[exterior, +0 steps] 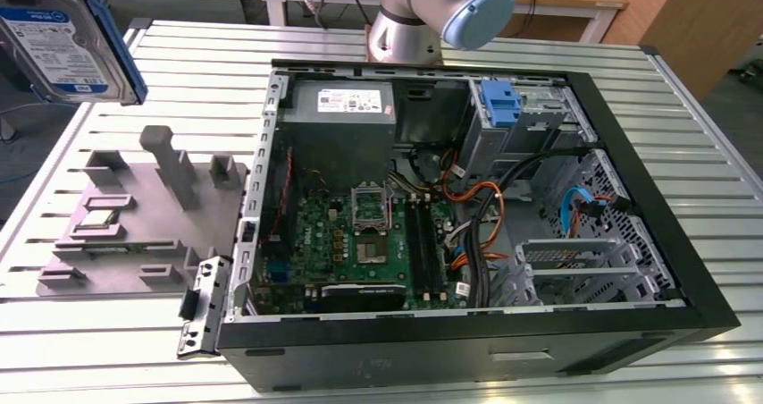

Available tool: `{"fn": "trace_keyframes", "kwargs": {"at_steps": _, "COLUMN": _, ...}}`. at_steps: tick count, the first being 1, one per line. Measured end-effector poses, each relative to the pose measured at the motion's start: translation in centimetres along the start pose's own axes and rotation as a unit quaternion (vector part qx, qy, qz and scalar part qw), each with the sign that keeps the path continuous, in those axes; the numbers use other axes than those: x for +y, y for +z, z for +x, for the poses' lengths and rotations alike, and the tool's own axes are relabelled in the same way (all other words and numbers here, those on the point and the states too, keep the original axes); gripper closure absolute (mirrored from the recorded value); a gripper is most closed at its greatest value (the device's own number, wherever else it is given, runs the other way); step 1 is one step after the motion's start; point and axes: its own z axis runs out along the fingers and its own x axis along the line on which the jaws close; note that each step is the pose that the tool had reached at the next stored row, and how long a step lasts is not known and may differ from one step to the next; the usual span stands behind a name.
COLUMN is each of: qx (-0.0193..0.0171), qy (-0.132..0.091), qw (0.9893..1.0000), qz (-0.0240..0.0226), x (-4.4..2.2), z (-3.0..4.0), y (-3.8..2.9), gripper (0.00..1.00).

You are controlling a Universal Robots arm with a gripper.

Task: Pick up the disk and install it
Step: 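Pick up the disk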

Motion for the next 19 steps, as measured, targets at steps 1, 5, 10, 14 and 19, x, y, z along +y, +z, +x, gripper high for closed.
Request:
{"fn": "trace_keyframes", "kwargs": {"at_steps": 1, "qx": 0.0, "qy": 0.0, "qw": 1.0, "qz": 0.0, "x": 0.0, "z": 0.0, "y": 0.0, "gripper": 0.65}}
{"fn": "trace_keyframes", "kwargs": {"at_steps": 5, "qx": 0.0001, "qy": 0.0, "qw": 1.0, "qz": -0.0001, "x": 0.0, "z": 0.0, "y": -0.04, "gripper": 0.65}}
{"fn": "trace_keyframes", "kwargs": {"at_steps": 10, "qx": 0.0, "qy": 0.0, "qw": 1.0, "qz": -0.0001, "x": 0.0, "z": 0.0, "y": -0.04, "gripper": 0.65}}
{"fn": "trace_keyframes", "kwargs": {"at_steps": 14, "qx": 0.0001, "qy": 0.0, "qw": 1.0, "qz": -0.0002, "x": 0.01, "z": 0.0, "y": -0.14, "gripper": 0.65}}
{"fn": "trace_keyframes", "kwargs": {"at_steps": 19, "qx": 0.0001, "qy": 0.0, "qw": 1.0, "qz": -0.0001, "x": 0.02, "z": -0.04, "y": -0.96, "gripper": 0.65}}
